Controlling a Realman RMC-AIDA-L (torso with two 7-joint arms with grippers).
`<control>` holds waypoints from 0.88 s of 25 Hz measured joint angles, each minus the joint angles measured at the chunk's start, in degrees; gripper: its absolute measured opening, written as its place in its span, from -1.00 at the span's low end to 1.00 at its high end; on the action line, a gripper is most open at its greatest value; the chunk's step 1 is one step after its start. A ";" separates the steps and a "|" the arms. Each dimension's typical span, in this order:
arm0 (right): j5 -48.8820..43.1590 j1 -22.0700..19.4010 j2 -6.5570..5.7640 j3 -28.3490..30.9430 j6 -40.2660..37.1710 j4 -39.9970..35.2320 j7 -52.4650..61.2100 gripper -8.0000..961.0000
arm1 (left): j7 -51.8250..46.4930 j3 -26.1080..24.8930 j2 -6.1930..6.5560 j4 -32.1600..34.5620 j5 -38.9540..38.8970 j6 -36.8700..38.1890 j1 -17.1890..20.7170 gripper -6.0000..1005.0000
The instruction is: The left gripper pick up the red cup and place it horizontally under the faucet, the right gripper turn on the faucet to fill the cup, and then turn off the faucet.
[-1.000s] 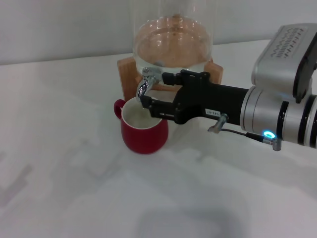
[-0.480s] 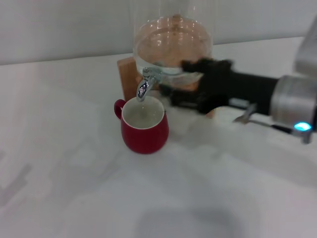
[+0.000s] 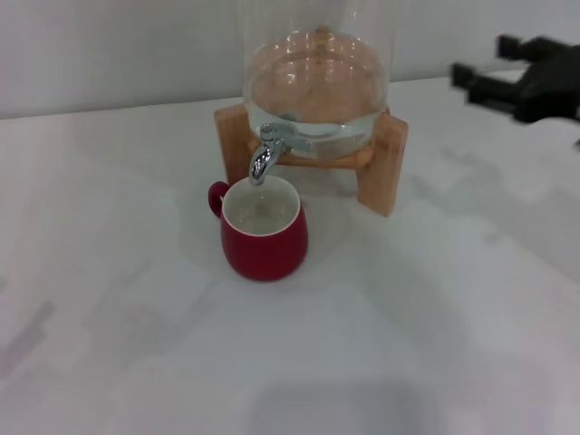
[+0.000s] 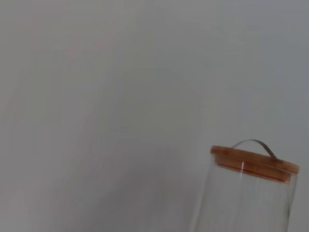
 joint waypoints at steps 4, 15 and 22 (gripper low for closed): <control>4.85 1.64 0.00 6.28 1.25 5.53 -4.16 0.56 | -0.55 -0.05 0.07 0.12 2.42 0.03 0.26 0.75; 16.37 4.25 -0.02 14.10 5.04 18.45 -13.22 0.56 | -11.97 -3.42 -0.05 5.27 4.92 -1.88 4.79 0.75; 16.64 5.32 0.01 14.91 5.08 21.19 -14.22 0.56 | -16.43 -7.99 -0.44 7.21 2.87 -4.82 6.38 0.75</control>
